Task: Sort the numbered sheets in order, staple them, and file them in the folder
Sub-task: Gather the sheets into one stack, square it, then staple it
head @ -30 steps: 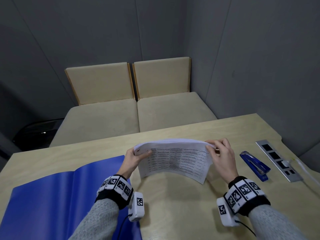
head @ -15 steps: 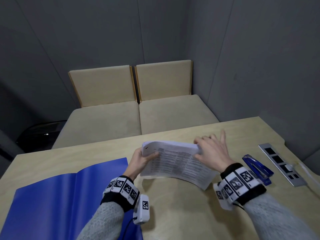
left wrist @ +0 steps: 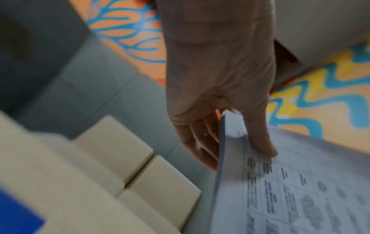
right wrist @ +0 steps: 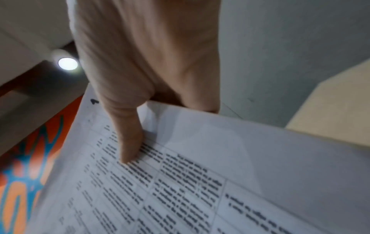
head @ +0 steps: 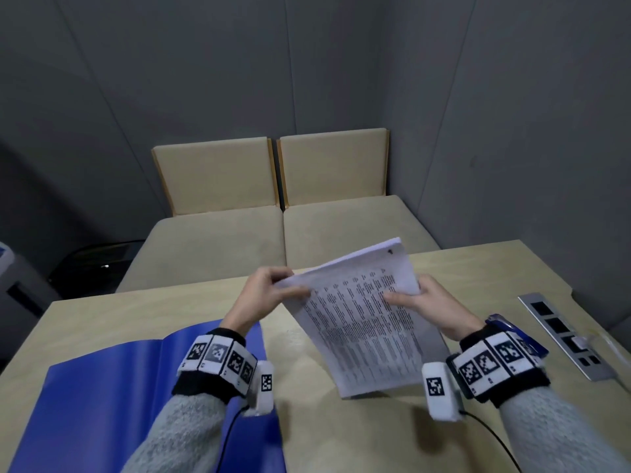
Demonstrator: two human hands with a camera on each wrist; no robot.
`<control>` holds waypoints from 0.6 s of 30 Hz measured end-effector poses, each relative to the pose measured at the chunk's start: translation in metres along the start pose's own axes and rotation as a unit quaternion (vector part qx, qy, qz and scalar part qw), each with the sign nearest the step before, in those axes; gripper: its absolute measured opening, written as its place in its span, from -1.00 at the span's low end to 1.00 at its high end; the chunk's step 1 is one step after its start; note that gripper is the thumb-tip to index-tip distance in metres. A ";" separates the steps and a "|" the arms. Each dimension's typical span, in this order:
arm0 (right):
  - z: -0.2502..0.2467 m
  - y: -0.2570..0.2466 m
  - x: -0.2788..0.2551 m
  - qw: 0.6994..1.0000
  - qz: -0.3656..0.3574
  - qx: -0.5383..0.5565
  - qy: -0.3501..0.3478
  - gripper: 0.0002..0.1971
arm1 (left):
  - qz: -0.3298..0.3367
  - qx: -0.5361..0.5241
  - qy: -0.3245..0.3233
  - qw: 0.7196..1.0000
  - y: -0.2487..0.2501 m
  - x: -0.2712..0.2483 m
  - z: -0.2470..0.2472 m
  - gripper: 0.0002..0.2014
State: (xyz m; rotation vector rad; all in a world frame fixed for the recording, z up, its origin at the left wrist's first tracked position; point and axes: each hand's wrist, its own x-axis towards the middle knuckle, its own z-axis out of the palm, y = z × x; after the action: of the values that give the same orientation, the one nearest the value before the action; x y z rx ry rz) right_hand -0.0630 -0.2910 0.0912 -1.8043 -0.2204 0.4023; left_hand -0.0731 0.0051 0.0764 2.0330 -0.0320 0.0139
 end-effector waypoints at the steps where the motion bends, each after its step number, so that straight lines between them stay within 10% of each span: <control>1: 0.000 0.002 -0.003 0.999 0.011 0.037 -0.005 -0.73 | -0.017 -0.085 0.014 0.996 0.001 -0.003 0.001 -0.79; 7: 0.014 0.044 0.005 0.986 0.080 0.140 0.045 -0.09 | -0.131 -0.395 -0.031 0.909 0.003 -0.024 0.030 -0.68; 15: 0.044 0.035 0.000 0.969 -0.007 0.213 0.128 -0.78 | -0.018 -0.266 0.164 0.950 0.019 -0.045 0.062 -0.92; 18: 0.050 0.043 0.006 0.976 -0.010 0.175 0.131 -0.75 | -0.016 -0.242 0.182 0.953 0.006 -0.051 0.072 -0.88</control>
State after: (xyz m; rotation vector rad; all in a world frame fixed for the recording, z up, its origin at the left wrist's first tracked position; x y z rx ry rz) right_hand -0.0793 -0.2562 0.0375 -1.4871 0.0177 0.1712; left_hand -0.1241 -0.0614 0.0478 1.5145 0.2105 0.3298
